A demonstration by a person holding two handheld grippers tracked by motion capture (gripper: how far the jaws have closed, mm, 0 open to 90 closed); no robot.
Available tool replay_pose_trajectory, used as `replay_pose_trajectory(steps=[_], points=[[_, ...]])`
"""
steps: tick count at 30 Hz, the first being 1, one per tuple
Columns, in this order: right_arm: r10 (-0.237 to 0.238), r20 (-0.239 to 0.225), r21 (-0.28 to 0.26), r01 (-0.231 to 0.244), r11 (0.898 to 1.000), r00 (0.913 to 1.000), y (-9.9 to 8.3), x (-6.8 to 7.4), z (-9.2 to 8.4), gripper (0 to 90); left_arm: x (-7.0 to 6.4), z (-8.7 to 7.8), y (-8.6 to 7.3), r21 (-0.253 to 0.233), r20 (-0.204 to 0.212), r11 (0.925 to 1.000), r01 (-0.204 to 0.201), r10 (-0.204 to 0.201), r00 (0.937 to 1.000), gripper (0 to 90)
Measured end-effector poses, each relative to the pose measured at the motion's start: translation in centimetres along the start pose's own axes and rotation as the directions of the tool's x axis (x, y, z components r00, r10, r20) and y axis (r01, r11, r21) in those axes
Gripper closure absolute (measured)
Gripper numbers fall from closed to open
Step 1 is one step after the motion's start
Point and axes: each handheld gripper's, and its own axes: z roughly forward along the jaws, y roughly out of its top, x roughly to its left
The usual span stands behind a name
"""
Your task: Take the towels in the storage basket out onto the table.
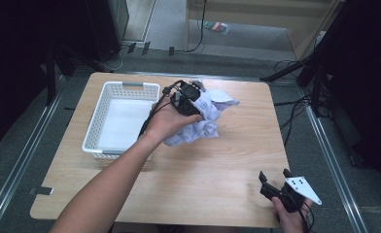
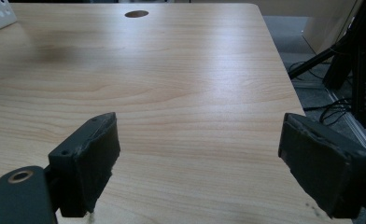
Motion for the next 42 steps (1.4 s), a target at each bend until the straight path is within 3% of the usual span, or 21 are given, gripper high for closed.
replay_pose_trajectory(steps=[10,16,20,22,25,28,34,42], points=[[-0.004,-0.003,-0.006,0.004,1.000,1.0000,0.0,0.0,0.0,12.7,-1.4,4.1,-0.5,0.051,0.034,0.9987,0.000,-0.002,0.9994,53.0],[-0.003,-0.005,-0.005,0.003,1.000,1.0000,0.0,0.0,0.0,12.7,-1.7,6.2,-1.2,0.063,0.076,0.9973,0.039,-0.044,0.9962,50.5],[-0.002,-0.005,-0.006,0.002,1.000,1.0000,0.0,-0.1,0.0,12.7,-2.1,7.4,-1.7,0.094,0.077,0.9951,0.032,-0.040,0.9963,44.3],[-0.002,-0.005,-0.006,0.002,1.000,1.0000,0.0,-0.1,0.0,12.7,-2.4,7.7,-2.0,0.092,0.087,0.9948,0.044,-0.052,0.9948,36.2],[-0.003,-0.006,-0.008,0.003,1.000,1.0000,0.0,-0.1,0.0,12.7,-2.5,7.5,-1.9,0.075,0.074,0.9959,0.050,-0.056,0.9957,18.1],[-0.002,-0.009,-0.009,0.002,1.000,1.0000,0.0,-0.1,0.0,12.7,-2.4,7.0,-1.9,0.108,0.089,0.9930,0.047,-0.057,0.9944,1.7],[0.000,-0.008,-0.008,0.000,1.000,1.0000,0.0,-0.1,0.0,12.7,-1.8,5.4,-2.4,0.068,0.082,0.9963,0.051,-0.057,0.9950,0.0],[-0.003,-0.007,-0.006,0.003,1.000,1.0000,0.0,0.0,0.0,12.7,0.2,2.7,-3.5,-0.009,0.070,0.9959,0.090,-0.089,0.9935,0.0]])
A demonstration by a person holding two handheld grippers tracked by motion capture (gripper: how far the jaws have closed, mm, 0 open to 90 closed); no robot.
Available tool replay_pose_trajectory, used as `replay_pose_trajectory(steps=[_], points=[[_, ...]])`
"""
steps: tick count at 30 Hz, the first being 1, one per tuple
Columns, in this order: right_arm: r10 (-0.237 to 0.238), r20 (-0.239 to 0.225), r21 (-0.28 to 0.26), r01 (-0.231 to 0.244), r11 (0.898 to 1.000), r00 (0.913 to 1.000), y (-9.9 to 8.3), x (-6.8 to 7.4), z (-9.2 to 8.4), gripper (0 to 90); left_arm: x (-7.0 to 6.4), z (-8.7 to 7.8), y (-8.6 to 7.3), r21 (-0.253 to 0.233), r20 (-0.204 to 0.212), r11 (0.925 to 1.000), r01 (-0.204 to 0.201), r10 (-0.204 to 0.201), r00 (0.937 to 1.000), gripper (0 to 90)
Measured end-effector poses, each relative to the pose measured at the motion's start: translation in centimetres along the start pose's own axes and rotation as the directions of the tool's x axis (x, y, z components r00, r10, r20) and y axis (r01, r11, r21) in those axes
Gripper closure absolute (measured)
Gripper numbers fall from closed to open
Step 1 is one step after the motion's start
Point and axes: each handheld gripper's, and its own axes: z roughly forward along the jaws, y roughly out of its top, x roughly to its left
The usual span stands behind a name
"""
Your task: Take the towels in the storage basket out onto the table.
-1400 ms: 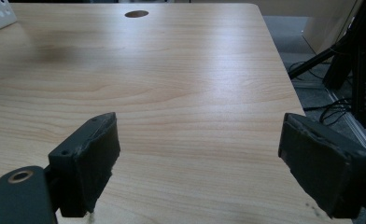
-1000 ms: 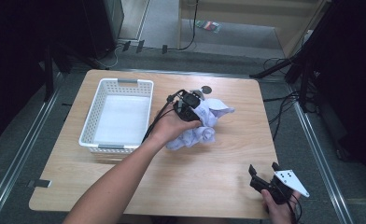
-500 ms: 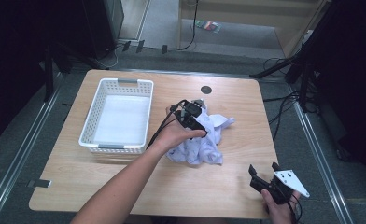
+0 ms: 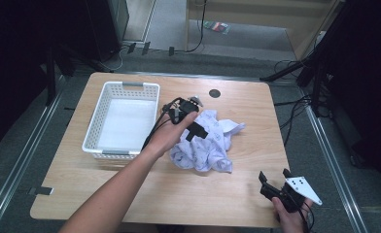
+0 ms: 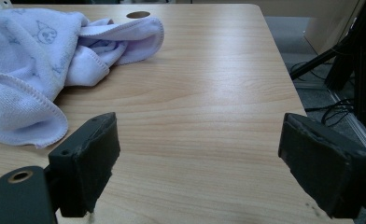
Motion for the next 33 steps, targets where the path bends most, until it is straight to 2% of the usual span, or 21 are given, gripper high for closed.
replay_pose_trajectory(steps=[5,15,25,29,33], points=[[0.000,0.000,0.001,0.000,1.000,1.0000,0.0,0.0,0.0,12.7,1.4,-1.4,-0.8,-0.022,-0.029,0.9995,0.023,-0.023,0.9993,0.0],[0.003,0.003,0.005,-0.003,1.000,1.0000,0.0,0.0,0.0,12.7,3.6,-4.6,-2.8,-0.085,-0.058,0.9951,0.051,-0.056,0.9967,0.0],[0.002,0.004,0.005,-0.002,1.000,1.0000,0.0,0.0,0.0,12.7,5.9,-7.0,-5.0,-0.132,-0.078,0.9876,0.085,-0.095,0.9924,0.0],[0.001,0.005,0.005,-0.001,1.000,1.0000,0.0,0.0,0.1,12.7,6.7,-7.6,-6.2,-0.143,-0.105,0.9855,0.091,-0.106,0.9887,0.0],[0.000,0.005,0.005,0.000,1.000,1.0000,0.0,0.0,0.1,12.7,7.7,-8.2,-7.4,-0.155,-0.105,0.9817,0.111,-0.128,0.9862,0.0]])
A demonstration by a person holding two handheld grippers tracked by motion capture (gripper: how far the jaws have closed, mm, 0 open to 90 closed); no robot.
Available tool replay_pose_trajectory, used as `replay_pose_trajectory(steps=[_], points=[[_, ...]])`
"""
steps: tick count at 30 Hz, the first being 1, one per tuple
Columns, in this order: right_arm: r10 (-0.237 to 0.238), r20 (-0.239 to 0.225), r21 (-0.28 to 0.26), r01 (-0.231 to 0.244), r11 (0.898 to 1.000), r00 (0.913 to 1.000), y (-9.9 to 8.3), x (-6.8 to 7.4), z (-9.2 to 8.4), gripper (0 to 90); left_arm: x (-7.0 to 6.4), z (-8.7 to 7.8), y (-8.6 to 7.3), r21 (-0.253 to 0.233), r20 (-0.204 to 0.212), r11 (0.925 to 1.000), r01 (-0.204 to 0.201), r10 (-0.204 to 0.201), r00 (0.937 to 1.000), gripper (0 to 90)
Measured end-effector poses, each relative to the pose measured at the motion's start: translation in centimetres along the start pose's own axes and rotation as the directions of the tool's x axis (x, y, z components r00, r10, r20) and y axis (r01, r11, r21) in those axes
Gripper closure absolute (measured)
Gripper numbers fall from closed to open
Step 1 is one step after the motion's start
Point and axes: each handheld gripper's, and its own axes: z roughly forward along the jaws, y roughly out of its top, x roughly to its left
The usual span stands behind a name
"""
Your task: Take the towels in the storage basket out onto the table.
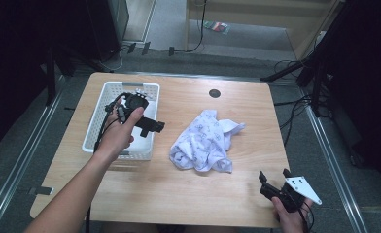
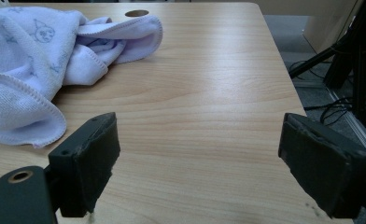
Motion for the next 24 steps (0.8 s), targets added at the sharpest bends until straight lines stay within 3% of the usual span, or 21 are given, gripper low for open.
replay_pose_trajectory(steps=[4,11,24], points=[[0.000,0.002,0.001,0.000,1.000,1.0000,0.0,0.0,0.0,12.7,1.4,-0.9,-1.3,-0.035,0.008,0.9985,0.042,-0.042,0.9991,0.0],[0.001,0.002,0.002,-0.001,1.000,1.0000,0.0,0.0,0.0,12.7,3.6,-2.2,-3.8,-0.072,-0.029,0.9937,0.086,-0.088,0.9957,0.0],[0.003,0.008,0.004,-0.003,1.000,1.0000,0.0,0.0,0.0,12.7,5.6,-4.1,-8.2,-0.130,-0.089,0.9874,0.091,-0.102,0.9907,0.0]])
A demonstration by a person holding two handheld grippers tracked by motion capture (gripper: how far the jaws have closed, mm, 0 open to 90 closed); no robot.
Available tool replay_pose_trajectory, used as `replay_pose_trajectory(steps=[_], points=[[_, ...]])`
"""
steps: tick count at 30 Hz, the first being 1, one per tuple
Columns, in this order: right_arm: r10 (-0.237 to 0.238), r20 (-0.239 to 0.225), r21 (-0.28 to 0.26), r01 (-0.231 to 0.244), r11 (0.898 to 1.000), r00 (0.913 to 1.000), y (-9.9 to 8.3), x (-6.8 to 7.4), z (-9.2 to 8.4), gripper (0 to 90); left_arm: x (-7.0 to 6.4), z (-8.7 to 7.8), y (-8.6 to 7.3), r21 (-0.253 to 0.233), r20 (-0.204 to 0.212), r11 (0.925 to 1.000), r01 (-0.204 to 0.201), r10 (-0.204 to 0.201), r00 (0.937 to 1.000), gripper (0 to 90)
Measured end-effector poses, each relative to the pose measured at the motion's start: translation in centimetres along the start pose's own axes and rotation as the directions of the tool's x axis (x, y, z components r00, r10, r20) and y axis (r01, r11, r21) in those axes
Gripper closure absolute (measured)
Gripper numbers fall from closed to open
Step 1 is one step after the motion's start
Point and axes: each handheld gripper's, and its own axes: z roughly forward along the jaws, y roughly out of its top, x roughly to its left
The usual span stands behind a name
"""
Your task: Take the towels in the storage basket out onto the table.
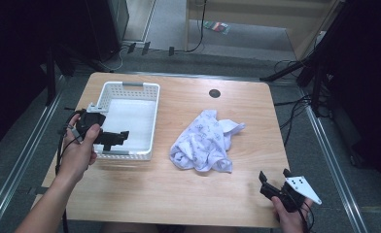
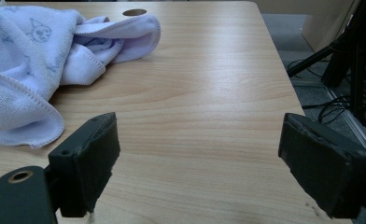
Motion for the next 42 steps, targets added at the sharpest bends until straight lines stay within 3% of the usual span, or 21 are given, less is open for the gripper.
replay_pose_trajectory(steps=[6,11,20,28,34,42], points=[[-0.001,0.002,0.001,0.001,1.000,1.0000,0.0,0.0,0.0,12.7,1.3,-1.1,-1.8,-0.035,0.010,0.9984,0.045,-0.045,0.9989,0.0],[-0.006,0.002,0.000,0.006,1.000,1.0000,0.0,0.1,0.0,12.7,2.0,-2.2,-3.2,-0.065,0.014,0.9963,0.056,-0.055,0.9984,0.0],[-0.006,0.004,0.001,0.006,1.000,1.0000,0.0,0.1,0.0,12.7,3.2,-3.3,-5.7,-0.147,-0.024,0.9869,0.067,-0.071,0.9972,0.0],[-0.005,0.004,0.004,0.005,1.000,1.0000,0.0,0.1,0.0,12.7,4.9,-3.4,-9.2,-0.233,-0.032,0.9683,0.089,-0.099,0.9946,0.0],[-0.006,0.005,0.005,0.006,1.000,1.0000,0.0,0.1,0.0,12.7,6.0,-3.5,-11.3,-0.315,-0.056,0.9440,0.097,-0.120,0.9912,0.0],[-0.010,0.008,0.005,0.010,1.000,0.9999,0.0,0.1,0.0,12.7,7.5,-3.4,-13.9,-0.358,-0.089,0.9286,0.099,-0.139,0.9862,0.0]])
